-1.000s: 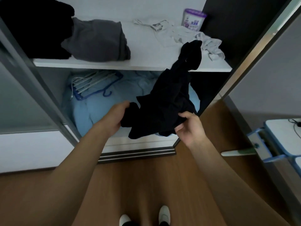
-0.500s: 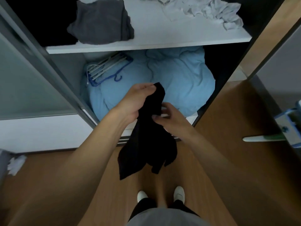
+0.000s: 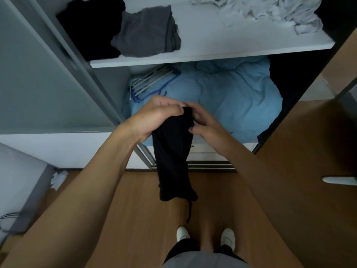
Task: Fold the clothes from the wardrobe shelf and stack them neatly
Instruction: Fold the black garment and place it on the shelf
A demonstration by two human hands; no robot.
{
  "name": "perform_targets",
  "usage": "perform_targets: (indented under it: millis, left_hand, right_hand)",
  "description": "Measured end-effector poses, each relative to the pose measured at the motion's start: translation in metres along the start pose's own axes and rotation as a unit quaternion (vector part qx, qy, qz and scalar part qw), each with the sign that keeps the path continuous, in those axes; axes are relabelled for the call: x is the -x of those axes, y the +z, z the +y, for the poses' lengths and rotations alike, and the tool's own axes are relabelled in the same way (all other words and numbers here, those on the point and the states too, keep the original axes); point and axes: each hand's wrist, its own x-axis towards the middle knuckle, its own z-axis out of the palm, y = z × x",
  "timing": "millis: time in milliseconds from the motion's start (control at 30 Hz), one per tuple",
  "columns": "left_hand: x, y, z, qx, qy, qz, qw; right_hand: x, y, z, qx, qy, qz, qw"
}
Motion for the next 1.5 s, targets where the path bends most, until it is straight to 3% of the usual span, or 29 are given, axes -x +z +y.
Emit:
perform_targets:
  millis: [133,433,700,1000,1167,1233,1300,1367,1400,1433,1500]
  left_hand:
    - [0.006,-0.014,-0.005,0.034,-0.018,0.075,0.996]
    - [0.014,-0.045,-0.029,0.184,-0.053,0.247,0.950]
    - [0.008,-0.045,-0.058,0.235,-0.114,0.285,0.922]
    - [-0.008,-0.021,-0.060,0.251,-0.094,0.216,0.939]
    - [-0.006,-0.012,-0.059,0.238,-0.074,0.180,0.952]
    - [-0.002,-0.007,-0.064,0.219,-0.075,0.103,0.967]
    - [0.003,0.002,-0.064,0.160,-0.090,-0.038,0.982]
    - [0.008,0.009,-0.064,0.055,-0.082,-0.192,0.977]
    - [0.007,0.011,-0.066,0.013,-0.068,-0.218,0.974]
    - [0.004,0.011,-0.069,-0.006,-0.063,-0.193,0.979]
    - [-0.005,0.007,-0.076,-0.023,-0.083,-0.058,0.995]
  right_hand:
    - [-0.003,-0.011,0.009,0.098,0.068,-0.068,0.991]
    - [0.028,-0.038,0.040,0.139,0.246,-0.153,0.947]
    - [0.032,-0.053,0.025,0.023,0.247,-0.013,0.969]
    - [0.032,-0.040,0.018,-0.052,0.214,0.109,0.969]
    - [0.032,-0.046,0.011,-0.068,0.210,0.120,0.968]
    - [0.030,-0.045,0.008,-0.049,0.212,0.128,0.968]
    - [0.023,-0.047,0.002,-0.021,0.214,0.150,0.965]
    - [0.014,-0.051,-0.007,0.010,0.231,0.172,0.958]
    - [0.008,-0.050,-0.013,0.028,0.243,0.181,0.953]
    - [0.003,-0.051,-0.016,0.051,0.250,0.186,0.949]
    - [-0.004,-0.051,-0.017,0.129,0.248,0.190,0.941]
